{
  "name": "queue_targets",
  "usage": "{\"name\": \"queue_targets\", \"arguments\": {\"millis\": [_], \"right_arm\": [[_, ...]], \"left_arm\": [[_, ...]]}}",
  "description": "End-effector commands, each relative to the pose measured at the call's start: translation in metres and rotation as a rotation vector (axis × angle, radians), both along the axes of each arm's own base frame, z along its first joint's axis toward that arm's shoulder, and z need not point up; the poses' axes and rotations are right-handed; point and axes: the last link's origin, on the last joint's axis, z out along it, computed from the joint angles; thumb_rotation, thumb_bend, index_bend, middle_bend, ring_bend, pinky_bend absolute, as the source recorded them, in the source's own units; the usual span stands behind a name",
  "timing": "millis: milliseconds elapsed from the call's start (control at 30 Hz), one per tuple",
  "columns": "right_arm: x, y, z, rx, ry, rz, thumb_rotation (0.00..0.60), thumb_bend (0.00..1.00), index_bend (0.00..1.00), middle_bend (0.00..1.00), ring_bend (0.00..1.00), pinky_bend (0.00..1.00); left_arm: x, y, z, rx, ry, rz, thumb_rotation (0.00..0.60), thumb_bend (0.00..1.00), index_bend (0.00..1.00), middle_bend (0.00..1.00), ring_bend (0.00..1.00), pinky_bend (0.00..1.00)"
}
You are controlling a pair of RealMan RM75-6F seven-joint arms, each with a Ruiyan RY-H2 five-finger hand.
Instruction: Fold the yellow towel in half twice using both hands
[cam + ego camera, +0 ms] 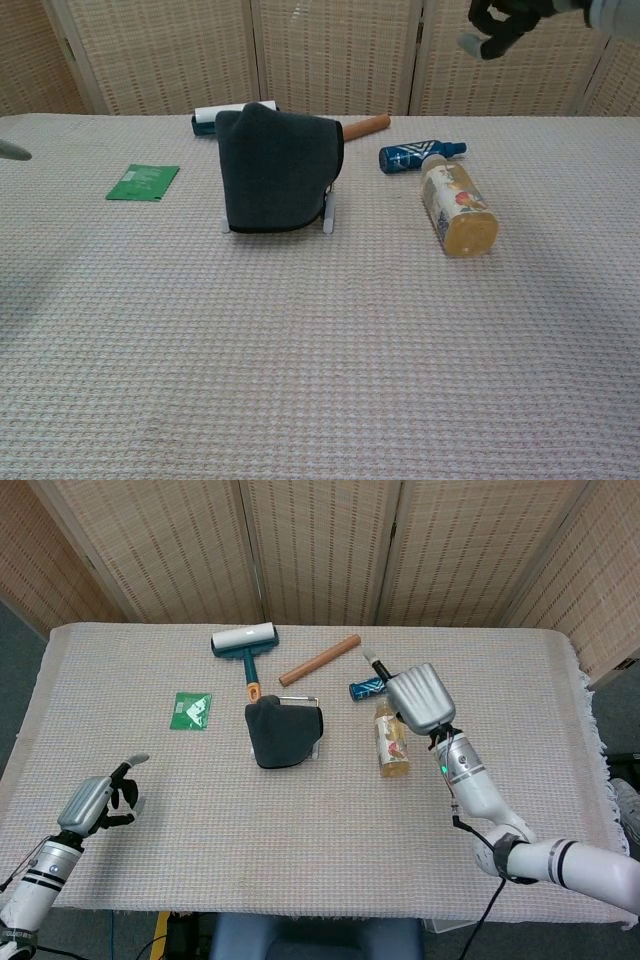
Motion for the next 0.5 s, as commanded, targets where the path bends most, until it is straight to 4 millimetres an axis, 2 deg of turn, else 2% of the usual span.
{"name": "queue_targets", "arguments": {"millis": [33, 133, 267, 433, 500], "right_arm": [[-0.034, 0.028, 0.015, 0.012, -0.011, -0.036, 0.600, 0.51, 0.06, 0.77, 0.87, 0.97], [-0.056, 0.047, 0.024, 0.014, -0.029, -0.064, 0.600, 0.52, 0.08, 0.70, 0.78, 0.88], [-0.091, 0.079, 0.034, 0.005, -0.059, -0.105, 0.600, 0.56, 0.12, 0.64, 0.72, 0.81], [-0.131, 0.115, 0.040, 0.008, -0.116, -0.177, 0.600, 0.58, 0.15, 0.45, 0.44, 0.55], [-0.144, 0.129, 0.042, 0.011, -0.138, -0.200, 0.600, 0.59, 0.17, 0.40, 0.36, 0.47]], "left_arm": [[-0.001, -0.002, 0.006, 0.071, 0.048, -0.005, 0.600, 0.48, 0.19, 0.64, 0.53, 0.62], [-0.003, -0.004, 0.010, 0.116, 0.113, -0.020, 0.600, 0.48, 0.19, 0.60, 0.50, 0.58], [-0.006, -0.009, 0.016, 0.198, 0.216, -0.045, 0.600, 0.47, 0.19, 0.57, 0.48, 0.56], [-0.010, -0.021, 0.021, 0.257, 0.305, -0.046, 0.600, 0.47, 0.18, 0.53, 0.45, 0.52], [-0.011, -0.028, 0.021, 0.274, 0.340, -0.037, 0.600, 0.46, 0.17, 0.52, 0.44, 0.50]]}}
